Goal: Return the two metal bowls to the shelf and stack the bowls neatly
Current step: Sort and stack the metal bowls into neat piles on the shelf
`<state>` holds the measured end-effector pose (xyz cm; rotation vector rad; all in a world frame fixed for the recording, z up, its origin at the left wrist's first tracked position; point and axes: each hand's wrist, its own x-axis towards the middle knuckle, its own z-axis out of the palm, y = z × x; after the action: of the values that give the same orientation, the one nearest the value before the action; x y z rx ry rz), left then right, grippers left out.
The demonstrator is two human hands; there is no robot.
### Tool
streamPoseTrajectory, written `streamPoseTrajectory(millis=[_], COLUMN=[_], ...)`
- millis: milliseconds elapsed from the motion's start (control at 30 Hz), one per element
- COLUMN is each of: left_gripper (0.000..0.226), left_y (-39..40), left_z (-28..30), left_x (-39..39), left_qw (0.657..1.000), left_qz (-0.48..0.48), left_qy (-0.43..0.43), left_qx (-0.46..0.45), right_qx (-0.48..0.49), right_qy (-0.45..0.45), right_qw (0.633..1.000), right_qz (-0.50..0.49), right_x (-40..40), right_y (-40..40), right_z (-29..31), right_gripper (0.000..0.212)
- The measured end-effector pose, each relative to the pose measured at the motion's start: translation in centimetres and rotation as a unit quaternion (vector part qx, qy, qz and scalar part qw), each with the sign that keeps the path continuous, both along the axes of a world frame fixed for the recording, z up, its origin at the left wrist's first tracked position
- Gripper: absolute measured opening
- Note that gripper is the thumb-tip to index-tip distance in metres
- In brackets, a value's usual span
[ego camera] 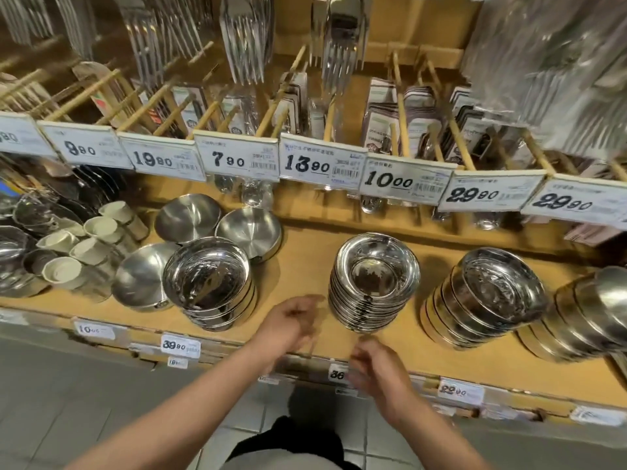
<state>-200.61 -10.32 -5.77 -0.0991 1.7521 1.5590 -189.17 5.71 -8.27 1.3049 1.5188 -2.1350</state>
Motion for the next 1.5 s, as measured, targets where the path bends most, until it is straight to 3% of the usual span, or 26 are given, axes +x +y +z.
streamPoseTrajectory(millis=[233, 367, 433, 633, 733, 900, 1033, 1300, 1500], left_gripper=[0.024, 0.021, 0.024, 0.044, 0.039, 0.035, 0.027, 0.018, 0.016], left_y=[-11.7, -17.1, -18.3, -17.8, -17.9, -17.0, -16.8, -19.8, -20.8], left_z=[0.2, 0.6, 0.9, 1.0, 0.6, 0.4, 0.6, 1.4, 1.9], left_x=[0.3, -2.7, -4.5, -7.7, -8.2, -9.3, -10.6, -16.9, -21.9], left_qw=[0.981, 0.945, 0.938, 0.975, 0.986, 0.997, 0.999, 0.988, 0.976], left_qz=[0.165, 0.306, 0.333, 0.22, 0.165, 0.058, 0.01, 0.146, 0.193], left_qy=[-0.052, -0.018, 0.003, -0.009, -0.028, -0.027, -0.035, 0.004, 0.089], left_qx=[-0.091, -0.109, -0.095, 0.006, 0.011, 0.037, 0.031, 0.045, -0.048], right_qx=[-0.022, 0.01, 0.023, -0.024, -0.013, 0.014, 0.04, 0.101, 0.137], right_qy=[0.057, 0.088, 0.1, 0.124, 0.104, 0.068, 0.045, 0.038, 0.036], right_qw=[0.992, 0.987, 0.984, 0.981, 0.991, 0.998, 0.998, 0.994, 0.99], right_qz=[0.107, 0.131, 0.146, 0.144, 0.086, -0.007, -0.026, -0.024, 0.015], right_x=[-5.7, -9.4, -11.1, -13.8, -14.1, -12.7, -12.2, -15.7, -20.4], right_y=[-5.0, -7.2, -8.5, -13.3, -14.0, -12.5, -11.3, -9.6, -8.2], right_z=[2.1, 2.3, 2.0, 2.1, 1.4, 1.7, 2.1, 3.7, 3.8], right_gripper=[0.02, 0.024, 0.034, 0.074, 0.039, 0.034, 0.036, 0.033, 0.019])
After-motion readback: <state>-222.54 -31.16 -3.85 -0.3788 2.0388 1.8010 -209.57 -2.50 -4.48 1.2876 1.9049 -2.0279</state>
